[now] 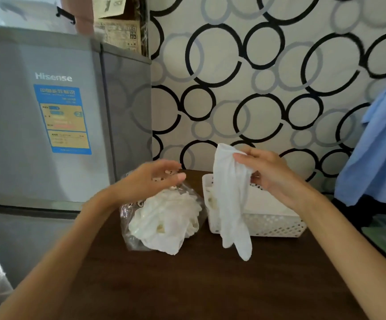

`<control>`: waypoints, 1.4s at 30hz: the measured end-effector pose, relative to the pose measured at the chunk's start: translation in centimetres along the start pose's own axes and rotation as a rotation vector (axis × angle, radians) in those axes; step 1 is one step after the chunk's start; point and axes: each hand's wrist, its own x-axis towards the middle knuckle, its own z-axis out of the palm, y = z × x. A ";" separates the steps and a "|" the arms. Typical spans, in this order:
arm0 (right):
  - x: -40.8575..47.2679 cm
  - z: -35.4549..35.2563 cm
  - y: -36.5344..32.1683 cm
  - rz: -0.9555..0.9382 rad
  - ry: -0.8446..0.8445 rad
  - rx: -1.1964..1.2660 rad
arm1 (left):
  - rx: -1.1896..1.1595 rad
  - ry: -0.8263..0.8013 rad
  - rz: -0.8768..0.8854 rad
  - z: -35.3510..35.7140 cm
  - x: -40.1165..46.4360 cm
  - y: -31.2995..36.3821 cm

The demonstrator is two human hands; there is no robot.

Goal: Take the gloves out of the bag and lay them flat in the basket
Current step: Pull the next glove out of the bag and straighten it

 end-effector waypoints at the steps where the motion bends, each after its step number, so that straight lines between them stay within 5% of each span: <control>1: 0.2 -0.2 0.0 0.005 -0.037 0.012 | -0.050 -0.020 0.025 0.6 0.5 1.6; 5: 1.2 -1.2 0.6 -0.020 -0.053 0.133 | -0.199 -0.167 0.033 4.8 3.7 4.5; 9: 2.2 -3.2 2.3 -0.024 0.042 0.135 | -0.343 0.016 -0.001 7.0 6.3 3.3; 13: 3.0 -4.3 4.0 -0.019 -0.040 -0.082 | -0.386 0.083 0.019 8.6 8.6 2.3; 19: 5.4 -4.3 6.6 -0.078 0.348 -0.082 | -0.311 0.073 -0.046 9.5 11.2 1.7; 28: 6.4 -5.7 9.0 -0.215 0.533 -0.126 | -0.257 0.021 -0.122 9.7 12.1 -0.7; 32: 6.5 -6.6 9.1 -0.351 0.707 -0.223 | -0.309 0.239 -0.095 9.5 12.3 -0.9; 37: 6.4 -4.3 7.7 -0.426 0.593 -0.276 | -0.375 0.596 -0.001 7.8 12.4 0.9; 42: 6.2 -3.6 6.8 -0.447 0.551 -0.167 | -0.081 0.884 0.099 6.8 11.6 2.4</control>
